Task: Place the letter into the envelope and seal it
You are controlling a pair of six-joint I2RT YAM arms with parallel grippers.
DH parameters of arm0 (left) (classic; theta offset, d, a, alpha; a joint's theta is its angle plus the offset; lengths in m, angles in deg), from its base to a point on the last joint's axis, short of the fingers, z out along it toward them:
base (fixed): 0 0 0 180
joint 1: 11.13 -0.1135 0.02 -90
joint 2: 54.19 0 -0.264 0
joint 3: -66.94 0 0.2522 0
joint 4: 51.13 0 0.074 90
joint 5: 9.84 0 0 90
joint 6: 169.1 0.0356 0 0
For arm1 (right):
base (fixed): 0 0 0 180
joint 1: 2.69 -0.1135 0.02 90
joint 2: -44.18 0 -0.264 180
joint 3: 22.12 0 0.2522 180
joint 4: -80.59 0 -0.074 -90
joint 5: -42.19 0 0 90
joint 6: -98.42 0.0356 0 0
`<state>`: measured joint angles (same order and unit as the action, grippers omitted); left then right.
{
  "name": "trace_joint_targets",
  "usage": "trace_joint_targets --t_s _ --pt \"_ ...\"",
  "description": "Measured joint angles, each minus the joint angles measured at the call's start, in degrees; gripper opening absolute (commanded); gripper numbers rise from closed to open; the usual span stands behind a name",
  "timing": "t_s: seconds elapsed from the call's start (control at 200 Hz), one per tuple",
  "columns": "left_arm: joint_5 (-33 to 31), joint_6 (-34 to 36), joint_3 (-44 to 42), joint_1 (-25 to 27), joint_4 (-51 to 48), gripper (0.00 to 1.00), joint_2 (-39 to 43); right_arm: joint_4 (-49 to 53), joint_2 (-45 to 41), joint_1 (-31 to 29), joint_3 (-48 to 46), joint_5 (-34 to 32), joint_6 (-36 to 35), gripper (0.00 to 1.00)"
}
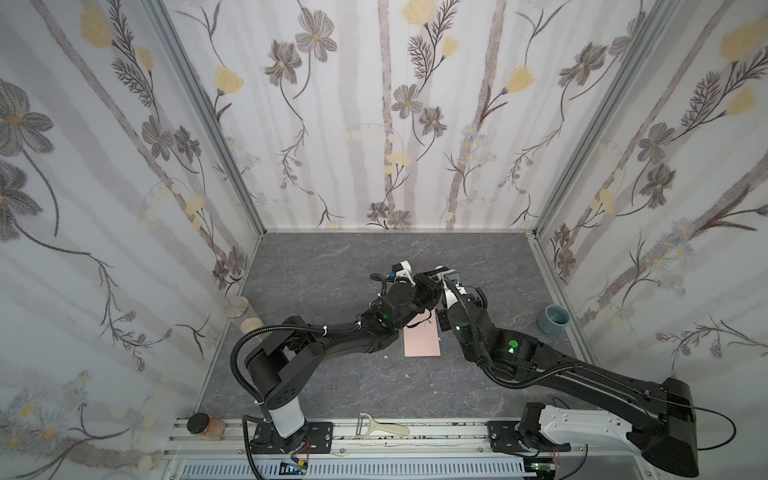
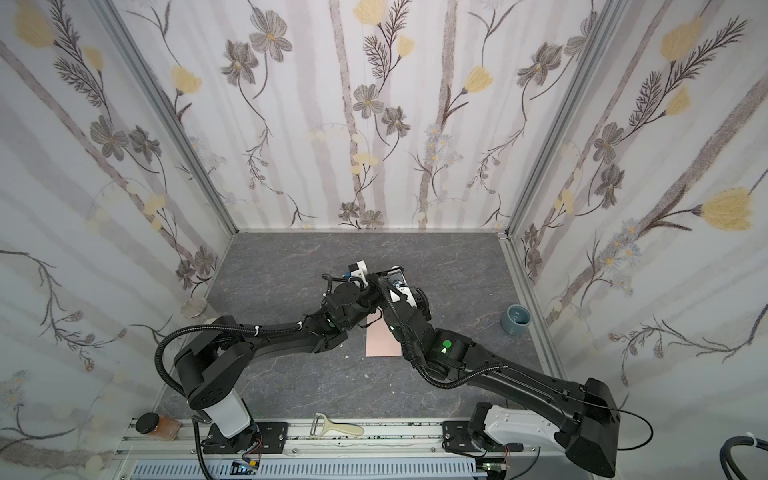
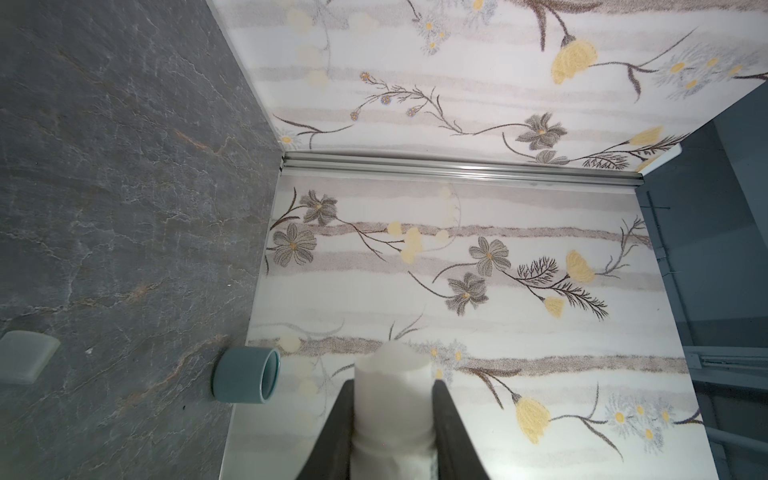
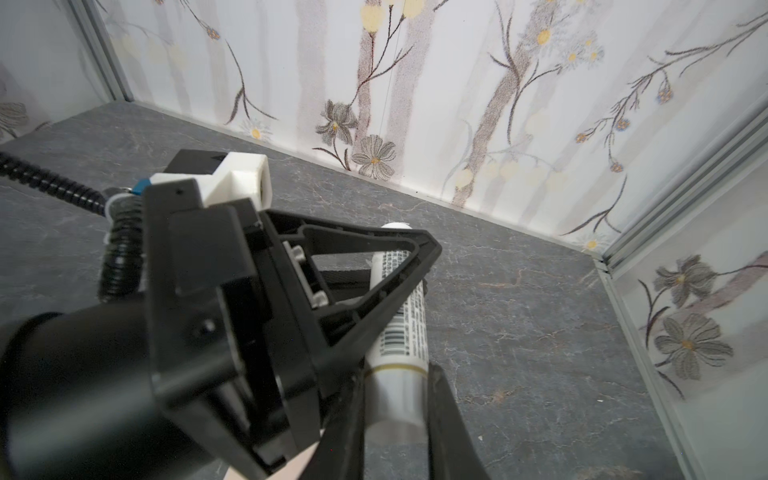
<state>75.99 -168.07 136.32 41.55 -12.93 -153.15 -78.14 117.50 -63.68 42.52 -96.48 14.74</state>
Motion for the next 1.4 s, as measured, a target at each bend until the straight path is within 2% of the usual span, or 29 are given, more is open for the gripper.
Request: trace_joint_targets --t_s 0.23,0.55,0.6,0.645,0.72,0.755,0.864,0.994,1.139,1.224,1.404 --pt "1.4 0.0 0.5 0.0 -2.3 0.00 -0.7 0.1 4.8 -3.1 0.0 -9.9 -6.9 0.06" --pt "1.3 0.4 0.9 -0.1 -4.9 0.00 -0.7 -1.4 10.3 -4.8 0.0 -18.5 -9.2 0.06" --pt "1.3 0.5 0.9 -0.1 -4.7 0.00 -0.7 -1.8 10.5 -4.9 0.0 -19.0 -8.9 0.10" --pt "1.2 0.5 0.9 -0.1 -4.7 0.00 -0.7 -2.1 10.4 -4.9 0.0 -19.1 -8.8 0.20" --pt "1.0 0.5 0.9 -0.1 -4.9 0.00 -0.7 -1.6 9.6 -4.9 0.0 -18.3 -8.9 0.30" --pt "1.2 0.4 0.9 -0.1 -4.8 0.00 -0.7 -1.2 8.7 -4.8 -0.1 -17.3 -8.7 0.37" --pt "1.2 0.0 0.6 -0.3 -2.3 0.00 -0.2 0.5 4.2 -4.6 -0.7 -11.8 -5.6 0.44" --pt "1.6 0.0 -0.3 -0.6 -0.3 0.00 0.3 -0.9 -4.3 -3.0 -3.1 1.0 0.8 0.50" --pt "2.0 0.3 -0.9 -1.0 0.2 0.00 1.0 -4.8 -14.9 4.0 -8.9 15.2 10.9 0.55" --pt "1.6 0.5 -1.0 -1.3 0.5 0.00 1.3 -7.7 -20.5 8.9 -14.0 22.7 17.6 0.65" --pt "1.0 1.7 -0.9 -1.2 0.7 0.00 1.4 -17.5 -27.1 14.6 -23.1 32.8 30.2 0.68"
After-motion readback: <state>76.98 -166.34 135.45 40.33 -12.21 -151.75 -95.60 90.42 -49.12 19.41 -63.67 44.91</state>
